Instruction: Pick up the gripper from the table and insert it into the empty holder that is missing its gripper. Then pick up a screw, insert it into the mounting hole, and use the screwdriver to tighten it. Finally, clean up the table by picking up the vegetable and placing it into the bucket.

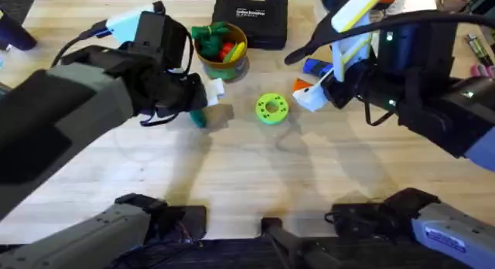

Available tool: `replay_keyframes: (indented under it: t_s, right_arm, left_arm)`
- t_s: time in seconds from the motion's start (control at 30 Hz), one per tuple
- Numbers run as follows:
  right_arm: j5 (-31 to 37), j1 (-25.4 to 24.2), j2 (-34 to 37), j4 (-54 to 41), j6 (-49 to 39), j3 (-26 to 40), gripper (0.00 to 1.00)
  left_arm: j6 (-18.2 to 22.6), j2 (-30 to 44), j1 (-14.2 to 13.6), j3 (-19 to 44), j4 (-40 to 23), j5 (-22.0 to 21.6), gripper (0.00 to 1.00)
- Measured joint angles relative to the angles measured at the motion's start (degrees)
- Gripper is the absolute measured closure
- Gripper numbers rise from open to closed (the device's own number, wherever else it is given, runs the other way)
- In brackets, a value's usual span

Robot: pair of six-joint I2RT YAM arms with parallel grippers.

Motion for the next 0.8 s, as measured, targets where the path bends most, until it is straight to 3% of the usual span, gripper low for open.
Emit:
replay_keyframes:
  t_s: [0.23,0.43,0.8]
  right_arm:
    - [0.0,0.0,0.0,-1.3,0.0,0.0,0.008]
    - [0.0,0.0,0.0,-1.9,0.0,0.0,0.008]
    - [-0.2,0.0,0.0,-2.5,0.0,0.0,0.008]
  left_arm:
    - [0.3,6.3,0.0,0.5,-3.7,0.0,0.006]
    - [0.3,8.8,0.0,0.5,-0.6,0.4,0.006]
    - [0.2,8.9,0.0,0.5,-0.2,2.4,0.004]
